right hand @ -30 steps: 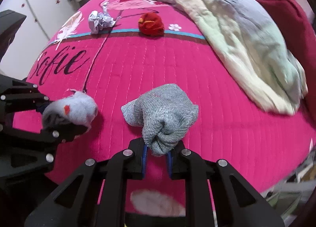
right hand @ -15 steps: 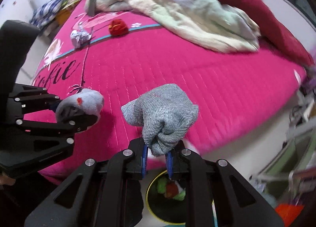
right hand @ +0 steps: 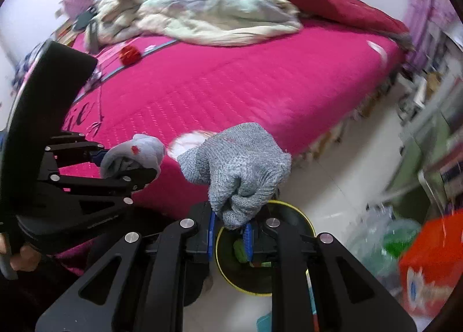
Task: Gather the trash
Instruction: 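Carry both grey socks over to the black bin, then open the left tool over the bin while the right tool releases its grey sock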
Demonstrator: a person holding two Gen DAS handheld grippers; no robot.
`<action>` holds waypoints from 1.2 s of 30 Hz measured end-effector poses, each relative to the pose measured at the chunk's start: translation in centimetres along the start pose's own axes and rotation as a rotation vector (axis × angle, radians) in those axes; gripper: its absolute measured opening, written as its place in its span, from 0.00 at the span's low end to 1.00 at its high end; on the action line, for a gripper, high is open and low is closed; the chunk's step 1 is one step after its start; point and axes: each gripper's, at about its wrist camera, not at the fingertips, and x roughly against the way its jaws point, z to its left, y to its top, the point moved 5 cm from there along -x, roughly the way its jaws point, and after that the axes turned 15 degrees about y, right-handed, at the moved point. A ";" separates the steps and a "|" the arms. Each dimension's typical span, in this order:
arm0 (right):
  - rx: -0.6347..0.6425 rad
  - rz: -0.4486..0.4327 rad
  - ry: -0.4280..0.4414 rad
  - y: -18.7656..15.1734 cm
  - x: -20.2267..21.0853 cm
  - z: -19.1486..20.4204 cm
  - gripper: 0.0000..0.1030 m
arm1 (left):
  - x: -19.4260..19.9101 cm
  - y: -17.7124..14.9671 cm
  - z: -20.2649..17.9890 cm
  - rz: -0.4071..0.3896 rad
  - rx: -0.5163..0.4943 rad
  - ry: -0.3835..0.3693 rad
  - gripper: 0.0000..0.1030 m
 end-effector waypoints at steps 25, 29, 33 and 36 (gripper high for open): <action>-0.289 -0.076 -0.163 -9.4 6.1 -6.3 0.13 | 0.1 -0.5 -12.7 -0.072 -0.393 -0.042 0.73; -0.295 -0.071 -0.161 -9.3 5.8 -6.5 0.14 | 0.1 -0.3 -12.9 -0.082 -0.407 -0.031 0.78; -0.303 -0.044 -0.161 -9.4 5.0 -6.8 0.14 | 0.0 -0.4 -12.3 -0.089 -0.406 -0.006 0.79; -0.307 -0.004 -0.164 -9.6 3.9 -7.1 0.18 | 0.0 -0.5 -11.4 -0.084 -0.399 -0.001 0.80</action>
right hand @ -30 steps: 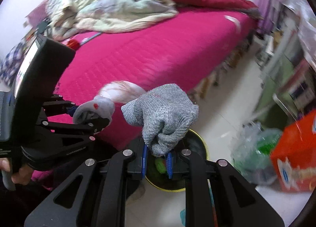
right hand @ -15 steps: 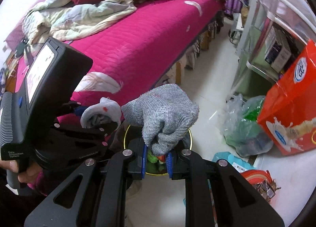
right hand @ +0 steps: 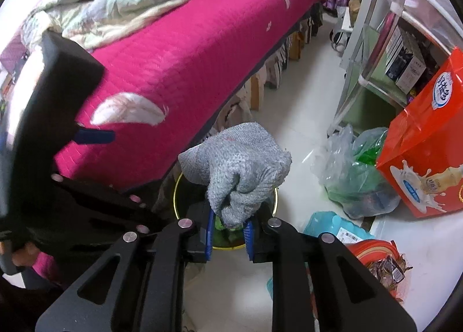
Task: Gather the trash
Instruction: 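Open the left tool over the bin while the right tool releases its grey sock, then move both tools back over the bed toward the crumpled paper and red ball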
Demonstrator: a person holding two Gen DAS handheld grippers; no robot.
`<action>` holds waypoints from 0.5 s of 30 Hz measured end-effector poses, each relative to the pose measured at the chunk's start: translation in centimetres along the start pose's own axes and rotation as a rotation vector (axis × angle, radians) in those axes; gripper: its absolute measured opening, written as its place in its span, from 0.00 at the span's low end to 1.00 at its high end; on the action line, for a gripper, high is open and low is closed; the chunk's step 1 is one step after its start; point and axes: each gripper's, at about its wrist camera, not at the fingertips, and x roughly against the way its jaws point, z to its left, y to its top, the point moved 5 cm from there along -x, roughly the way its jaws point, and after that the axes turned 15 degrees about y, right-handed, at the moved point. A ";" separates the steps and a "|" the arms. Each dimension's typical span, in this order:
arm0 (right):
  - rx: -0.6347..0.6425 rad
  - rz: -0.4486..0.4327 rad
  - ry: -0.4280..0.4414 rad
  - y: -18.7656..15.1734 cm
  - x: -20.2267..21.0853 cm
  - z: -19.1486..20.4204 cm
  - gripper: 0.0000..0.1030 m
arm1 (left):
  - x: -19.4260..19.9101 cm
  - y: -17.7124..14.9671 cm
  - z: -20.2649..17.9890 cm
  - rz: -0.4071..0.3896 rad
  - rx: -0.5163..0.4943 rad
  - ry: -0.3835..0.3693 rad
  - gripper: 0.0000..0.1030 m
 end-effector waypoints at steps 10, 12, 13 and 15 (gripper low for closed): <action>-0.002 0.036 -0.018 0.4 -1.7 0.7 0.42 | 0.1 -1.7 2.8 0.037 0.065 -0.002 0.81; 0.010 0.034 -0.016 0.6 -1.6 1.4 0.42 | 0.4 -2.0 3.5 0.036 0.080 -0.009 0.81; 0.015 0.033 -0.014 0.6 -1.5 1.6 0.42 | 0.6 -2.1 3.7 0.036 0.083 -0.011 0.81; 0.024 0.034 -0.009 0.8 -1.4 2.2 0.42 | 0.9 -2.4 4.3 0.034 0.090 -0.011 0.81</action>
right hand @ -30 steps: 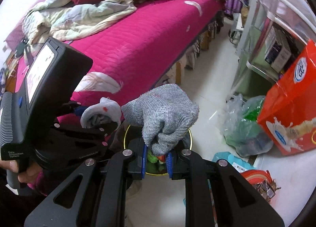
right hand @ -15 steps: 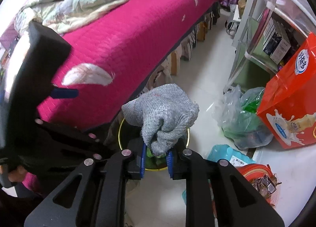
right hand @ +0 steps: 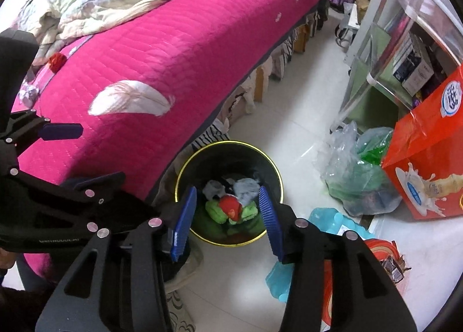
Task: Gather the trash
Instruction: 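Move both tools back over the bed toward the crumpled paper and red ball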
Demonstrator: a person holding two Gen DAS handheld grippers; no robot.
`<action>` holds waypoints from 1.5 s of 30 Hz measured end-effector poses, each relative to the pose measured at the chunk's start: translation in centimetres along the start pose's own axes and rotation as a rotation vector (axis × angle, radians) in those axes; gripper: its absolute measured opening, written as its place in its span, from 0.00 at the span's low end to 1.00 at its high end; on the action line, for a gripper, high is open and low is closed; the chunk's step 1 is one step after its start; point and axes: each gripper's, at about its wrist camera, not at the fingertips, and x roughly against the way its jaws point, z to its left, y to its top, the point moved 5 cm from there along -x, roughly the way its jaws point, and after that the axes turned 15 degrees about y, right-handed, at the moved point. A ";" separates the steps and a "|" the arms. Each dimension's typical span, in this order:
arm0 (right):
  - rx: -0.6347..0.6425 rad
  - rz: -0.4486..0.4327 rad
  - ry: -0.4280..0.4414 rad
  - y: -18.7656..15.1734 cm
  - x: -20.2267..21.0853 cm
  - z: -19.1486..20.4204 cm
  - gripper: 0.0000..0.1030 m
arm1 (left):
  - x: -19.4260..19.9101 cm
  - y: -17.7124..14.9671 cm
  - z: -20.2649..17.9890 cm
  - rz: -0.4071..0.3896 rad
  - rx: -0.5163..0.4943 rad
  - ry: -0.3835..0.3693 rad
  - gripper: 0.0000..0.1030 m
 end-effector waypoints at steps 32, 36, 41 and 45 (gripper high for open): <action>0.331 0.049 0.076 10.0 -4.6 17.1 0.51 | 0.4 -6.8 17.8 0.060 0.357 0.068 0.81; 0.371 0.052 0.089 11.3 -5.7 19.5 0.53 | -0.2 -7.8 20.1 0.072 0.396 0.075 0.81; 0.407 0.067 0.118 12.4 -7.6 22.6 0.53 | -1.0 -8.9 22.7 0.086 0.431 0.092 0.81; 0.433 0.082 0.129 13.0 -8.8 24.7 0.53 | -1.5 -9.8 24.8 0.093 0.458 0.101 0.81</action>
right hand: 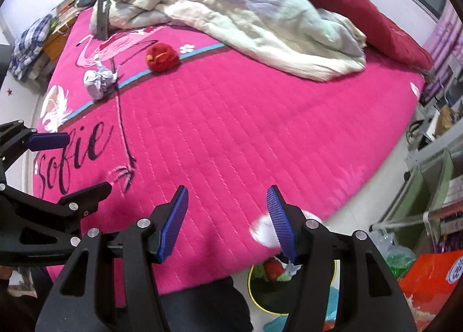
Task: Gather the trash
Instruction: 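Move both tools back over the bed toward the crumpled paper and red ball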
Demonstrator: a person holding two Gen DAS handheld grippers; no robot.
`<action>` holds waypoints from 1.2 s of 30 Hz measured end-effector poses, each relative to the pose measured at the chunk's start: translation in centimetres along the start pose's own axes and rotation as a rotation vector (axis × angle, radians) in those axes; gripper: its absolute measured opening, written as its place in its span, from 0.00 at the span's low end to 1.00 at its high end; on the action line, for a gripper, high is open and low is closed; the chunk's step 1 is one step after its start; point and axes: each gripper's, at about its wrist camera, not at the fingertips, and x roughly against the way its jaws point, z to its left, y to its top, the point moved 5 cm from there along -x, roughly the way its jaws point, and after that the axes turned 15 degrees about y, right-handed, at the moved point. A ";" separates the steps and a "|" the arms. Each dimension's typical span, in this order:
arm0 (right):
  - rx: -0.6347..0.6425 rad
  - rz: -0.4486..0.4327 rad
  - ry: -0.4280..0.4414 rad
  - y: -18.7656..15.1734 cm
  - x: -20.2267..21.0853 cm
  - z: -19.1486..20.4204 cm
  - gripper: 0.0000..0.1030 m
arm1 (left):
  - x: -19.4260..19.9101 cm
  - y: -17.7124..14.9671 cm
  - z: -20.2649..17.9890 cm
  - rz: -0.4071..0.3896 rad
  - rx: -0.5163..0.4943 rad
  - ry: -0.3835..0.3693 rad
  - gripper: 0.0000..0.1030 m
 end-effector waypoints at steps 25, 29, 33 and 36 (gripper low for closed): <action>0.109 0.054 0.038 8.3 -7.6 6.1 0.58 | -5.8 2.4 9.8 0.046 0.118 0.020 0.84; 0.131 0.067 0.033 9.5 -8.8 6.4 0.61 | -6.6 2.8 10.9 0.049 0.123 0.021 0.89; 0.152 0.078 0.023 10.5 -9.7 6.5 0.65 | -7.7 3.4 12.3 0.063 0.145 0.027 0.89; 0.161 0.081 0.022 11.2 -10.5 6.5 0.69 | -8.7 3.8 13.1 0.078 0.159 0.035 0.89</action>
